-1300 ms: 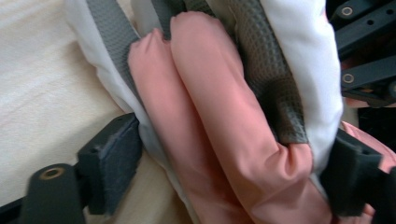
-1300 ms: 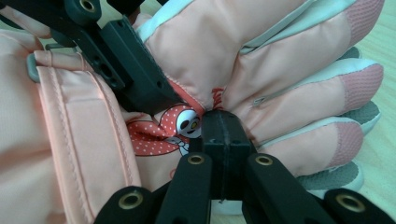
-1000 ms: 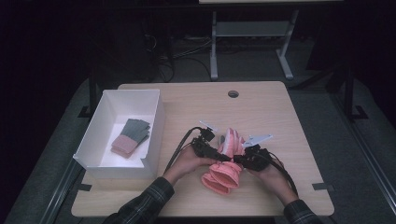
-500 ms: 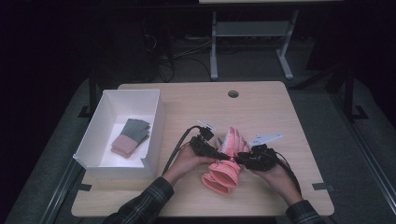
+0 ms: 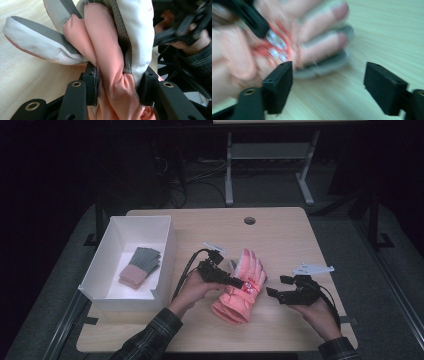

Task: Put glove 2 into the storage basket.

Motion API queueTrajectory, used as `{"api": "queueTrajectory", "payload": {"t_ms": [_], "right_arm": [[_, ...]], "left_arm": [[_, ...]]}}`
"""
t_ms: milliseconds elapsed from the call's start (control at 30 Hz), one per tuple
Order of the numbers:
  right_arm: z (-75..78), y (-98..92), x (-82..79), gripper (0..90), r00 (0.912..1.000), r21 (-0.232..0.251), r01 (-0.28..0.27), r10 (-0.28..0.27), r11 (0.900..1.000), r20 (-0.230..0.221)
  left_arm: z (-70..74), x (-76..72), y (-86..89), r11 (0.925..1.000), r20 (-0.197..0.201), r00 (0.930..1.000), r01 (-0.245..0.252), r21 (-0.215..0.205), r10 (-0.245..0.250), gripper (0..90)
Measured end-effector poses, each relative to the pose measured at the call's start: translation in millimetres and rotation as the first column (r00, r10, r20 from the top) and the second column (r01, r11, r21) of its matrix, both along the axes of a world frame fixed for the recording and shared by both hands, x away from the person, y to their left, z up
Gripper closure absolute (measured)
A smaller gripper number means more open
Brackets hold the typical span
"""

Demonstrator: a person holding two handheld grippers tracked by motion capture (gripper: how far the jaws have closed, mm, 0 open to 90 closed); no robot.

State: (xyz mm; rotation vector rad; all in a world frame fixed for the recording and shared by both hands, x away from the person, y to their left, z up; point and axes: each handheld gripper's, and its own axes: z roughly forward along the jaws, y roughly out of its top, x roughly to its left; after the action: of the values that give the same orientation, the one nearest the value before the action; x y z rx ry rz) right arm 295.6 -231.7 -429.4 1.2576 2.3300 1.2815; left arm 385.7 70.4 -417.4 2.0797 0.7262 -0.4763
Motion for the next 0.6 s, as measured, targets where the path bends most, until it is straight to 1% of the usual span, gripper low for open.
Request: {"api": "queueTrajectory", "payload": {"t_ms": [33, 67, 100, 133, 200, 267, 300, 400, 433, 467, 500, 600], "right_arm": [[-1.7, 0.5, -0.7, 17.4, 0.9999, -0.007, 0.009, -0.009, 1.000, -0.009], [-3.7, 0.4, -0.4, 15.7, 0.9999, -0.014, 0.009, -0.009, 1.000, -0.007], [-5.2, 0.4, -0.5, 14.7, 0.9998, -0.020, 0.012, -0.012, 1.000, -0.015], [-6.5, 0.7, -0.5, 13.8, 0.9997, -0.024, 0.017, -0.018, 1.000, -0.014], [-8.7, 1.5, 0.0, 13.8, 0.9996, -0.030, 0.023, -0.024, 0.999, -0.015], [-10.7, 2.0, 0.9, 13.7, 0.9997, -0.042, 0.025, -0.025, 0.999, -0.001], [-11.6, 2.5, 1.2, 13.6, 0.9996, -0.046, 0.027, -0.027, 0.999, -0.001], [-14.3, 3.8, 1.5, 12.9, 0.9995, -0.063, 0.032, -0.032, 0.998, 0.002], [-15.0, 4.2, 1.5, 12.7, 0.9994, -0.073, 0.036, -0.036, 0.997, 0.002], [-15.8, 4.8, 1.5, 12.7, 0.9989, -0.080, 0.047, -0.047, 0.996, 0.001], [-16.6, 5.0, 1.6, 12.5, 0.9985, -0.084, 0.055, -0.055, 0.995, 0.004], [-17.5, 4.2, 2.3, 11.7, 0.9985, -0.087, 0.054, -0.053, 0.995, 0.009]], "left_arm": [[3.5, -0.6, 1.7, 1.0000, 0.001, 1.0000, -0.010, 0.000, 0.010, 59.2], [6.9, -0.2, 4.0, 0.9999, 0.014, 0.9998, -0.014, 0.004, 0.014, 59.2], [11.0, -0.5, 6.3, 0.9997, 0.019, 0.9995, -0.024, 0.003, 0.024, 59.2], [15.2, -0.8, 8.5, 0.9994, 0.018, 0.9992, -0.035, -0.005, 0.035, 59.2], [24.7, -1.0, 13.3, 0.9990, 0.029, 0.9986, -0.044, -0.010, 0.044, 59.2], [34.6, -1.3, 17.6, 0.9986, 0.040, 0.9978, -0.051, -0.010, 0.052, 59.1], [39.2, -1.4, 19.7, 0.9984, 0.047, 0.9973, -0.055, -0.008, 0.056, 59.1], [52.0, -0.6, 26.2, 0.9976, 0.053, 0.9962, -0.068, -0.011, 0.069, 59.0], [56.6, -0.2, 28.6, 0.9979, 0.060, 0.9961, -0.065, -0.005, 0.065, 59.0], [61.4, -0.2, 30.5, 0.9974, 0.060, 0.9956, -0.072, -0.004, 0.072, 59.0], [66.1, -0.1, 32.9, 0.9971, 0.068, 0.9948, -0.076, -0.005, 0.076, 59.0], [82.3, 0.4, 42.2, 0.9963, 0.082, 0.9930, -0.085, -0.001, 0.085, 58.9]]}}
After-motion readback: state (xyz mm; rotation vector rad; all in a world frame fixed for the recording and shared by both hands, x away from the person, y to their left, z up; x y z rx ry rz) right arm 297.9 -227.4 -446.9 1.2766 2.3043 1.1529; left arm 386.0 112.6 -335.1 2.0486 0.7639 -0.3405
